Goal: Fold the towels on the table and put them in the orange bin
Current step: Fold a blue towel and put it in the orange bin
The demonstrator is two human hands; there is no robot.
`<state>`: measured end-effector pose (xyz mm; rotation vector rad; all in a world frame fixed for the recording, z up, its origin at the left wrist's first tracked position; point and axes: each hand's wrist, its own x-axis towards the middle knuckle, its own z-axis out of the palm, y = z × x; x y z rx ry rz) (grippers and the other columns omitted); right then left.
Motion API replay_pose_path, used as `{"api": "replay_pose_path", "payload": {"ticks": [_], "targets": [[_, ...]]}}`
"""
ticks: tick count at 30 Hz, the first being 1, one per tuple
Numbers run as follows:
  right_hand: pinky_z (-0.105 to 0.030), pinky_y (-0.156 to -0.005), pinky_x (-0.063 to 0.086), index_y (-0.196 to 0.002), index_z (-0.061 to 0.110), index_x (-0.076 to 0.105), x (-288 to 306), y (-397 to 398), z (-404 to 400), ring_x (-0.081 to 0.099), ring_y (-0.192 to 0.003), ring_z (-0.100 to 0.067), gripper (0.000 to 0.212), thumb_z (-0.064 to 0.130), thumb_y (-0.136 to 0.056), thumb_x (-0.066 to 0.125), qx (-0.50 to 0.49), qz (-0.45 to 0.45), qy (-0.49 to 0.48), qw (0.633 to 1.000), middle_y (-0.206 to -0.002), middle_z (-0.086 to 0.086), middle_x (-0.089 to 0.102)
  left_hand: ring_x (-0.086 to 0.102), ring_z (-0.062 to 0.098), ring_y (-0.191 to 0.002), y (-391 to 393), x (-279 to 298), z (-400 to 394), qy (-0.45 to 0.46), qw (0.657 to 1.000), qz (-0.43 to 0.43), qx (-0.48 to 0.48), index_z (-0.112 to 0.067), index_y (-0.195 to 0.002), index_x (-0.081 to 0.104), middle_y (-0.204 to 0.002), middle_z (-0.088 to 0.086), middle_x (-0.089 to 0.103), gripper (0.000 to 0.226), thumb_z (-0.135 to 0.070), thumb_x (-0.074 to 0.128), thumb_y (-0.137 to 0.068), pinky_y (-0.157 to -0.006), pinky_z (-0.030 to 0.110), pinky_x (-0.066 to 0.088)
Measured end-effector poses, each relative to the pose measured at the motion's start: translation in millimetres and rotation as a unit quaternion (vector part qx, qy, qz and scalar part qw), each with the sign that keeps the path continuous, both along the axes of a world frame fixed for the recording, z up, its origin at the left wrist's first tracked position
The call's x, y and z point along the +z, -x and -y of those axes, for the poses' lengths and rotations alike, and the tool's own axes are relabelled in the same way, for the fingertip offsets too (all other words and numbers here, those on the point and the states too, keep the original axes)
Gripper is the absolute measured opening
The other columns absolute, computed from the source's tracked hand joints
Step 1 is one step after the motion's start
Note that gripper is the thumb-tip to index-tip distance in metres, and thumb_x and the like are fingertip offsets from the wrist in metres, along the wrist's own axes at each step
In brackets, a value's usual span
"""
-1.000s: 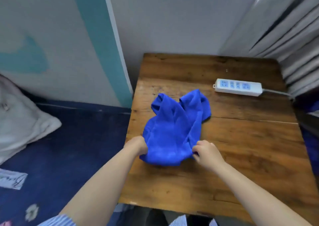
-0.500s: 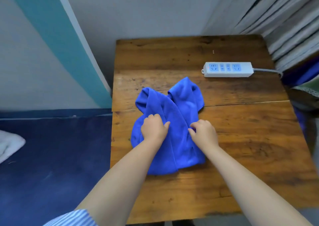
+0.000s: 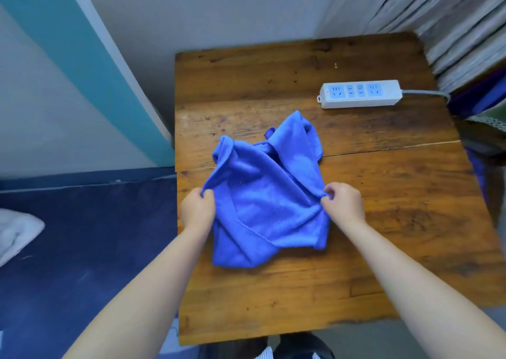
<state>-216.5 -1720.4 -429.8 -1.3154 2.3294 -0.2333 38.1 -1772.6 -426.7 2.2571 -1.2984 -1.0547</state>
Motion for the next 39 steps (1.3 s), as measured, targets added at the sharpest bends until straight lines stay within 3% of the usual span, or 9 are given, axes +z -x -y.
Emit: {"api": "replay_pose_path", "payload": {"ticks": [4,8,11,17,22,28,31,35,39], "targets": [[-0.03,-0.072,0.038,-0.091,-0.002,0.068,11,29,-15,0.061,-0.094,-0.034,0.017,0.0,-0.077,0.058,-0.206,0.105,0.032,0.972,-0.096,-0.024,0.068,0.044,0.037,-0.062,-36,-4,-8,-0.096,0.984,-0.074,0.131,-0.012,-0.05,0.038,-0.047,0.018,0.051,0.039,-0.006,0.039,-0.088,-0.059,0.03,0.031],[-0.037,-0.086,0.043,-0.101,0.0,0.064,4,23,-30,0.056,-0.105,-0.037,0.023,0.006,-0.079,0.057,-0.128,0.04,-0.073,0.988,-0.106,-0.024,0.065,0.056,0.031,-0.064,-44,-2,-25,-0.251,0.967,0.009,-0.046,-0.003,-0.062,0.053,-0.057,0.011,0.058,0.027,-0.009,0.043,-0.086,-0.052,0.027,0.036],[-0.041,-0.09,0.038,-0.111,0.005,0.06,3,9,-28,0.048,-0.11,-0.036,0.032,0.018,-0.082,0.061,-0.023,-0.038,-0.034,0.998,-0.113,-0.018,0.059,0.057,0.032,-0.086,-36,-2,-24,-0.157,0.978,0.076,-0.116,-0.005,-0.084,0.056,-0.091,0.016,0.063,0.009,-0.011,0.05,-0.081,-0.066,0.029,0.038],[-0.036,-0.086,0.034,-0.108,0.009,0.064,-2,7,-11,0.048,-0.109,-0.031,0.025,0.019,-0.089,0.051,0.08,-0.134,-0.085,0.984,-0.108,-0.012,0.062,0.055,0.03,-0.1,-8,0,-1,-0.039,0.973,0.144,-0.178,-0.007,-0.101,0.06,-0.106,0.011,0.06,0.021,-0.019,0.05,-0.088,-0.074,0.032,0.042],[-0.036,-0.085,0.038,-0.09,0.009,0.07,9,14,0,0.055,-0.101,-0.034,0.023,0.022,-0.09,0.051,0.04,-0.041,-0.085,0.995,-0.094,-0.013,0.068,0.058,0.034,-0.09,-6,0,4,-0.029,0.948,0.223,-0.225,-0.006,-0.092,0.067,-0.095,0.013,0.067,0.027,-0.017,0.043,-0.093,-0.062,0.03,0.038],[-0.03,-0.075,0.036,-0.087,0.004,0.071,68,27,39,0.049,-0.078,-0.02,0.015,0.017,-0.083,0.064,-0.133,0.245,0.0,0.96,-0.08,-0.009,0.059,0.052,0.017,-0.079,-1,50,38,0.011,0.993,-0.099,-0.058,-0.009,-0.086,0.067,-0.076,0.003,0.059,0.017,-0.007,0.05,-0.089,-0.066,0.023,0.04],[-0.025,-0.07,0.038,-0.092,0.001,0.067,123,23,68,0.05,-0.074,-0.017,0.013,0.009,-0.083,0.063,-0.123,0.341,0.072,0.929,-0.077,-0.007,0.06,0.05,0.009,-0.065,8,103,61,0.046,0.964,-0.259,0.023,-0.013,-0.074,0.061,-0.07,-0.003,0.055,0.02,-0.006,0.05,-0.089,-0.055,0.017,0.038],[-0.004,-0.041,0.034,-0.064,0.011,0.059,200,21,110,0.049,-0.042,0.003,0.022,0.005,-0.085,0.059,-0.097,0.377,0.178,0.904,-0.034,0.015,0.053,0.049,0.009,-0.057,18,181,89,0.16,0.91,-0.369,0.097,-0.016,-0.069,0.055,-0.064,0.0,0.055,0.027,-0.002,0.045,-0.09,-0.052,0.017,0.037],[-0.01,-0.041,0.03,-0.056,0.016,0.049,271,32,144,0.038,-0.027,0.002,0.033,0.007,-0.087,0.057,-0.088,0.339,0.284,0.893,-0.024,0.013,0.043,0.045,0.0,-0.04,15,253,107,0.271,0.854,-0.413,0.163,-0.016,-0.067,0.051,-0.045,-0.009,0.053,0.029,-0.001,0.045,-0.091,-0.036,0.009,0.033]]}}
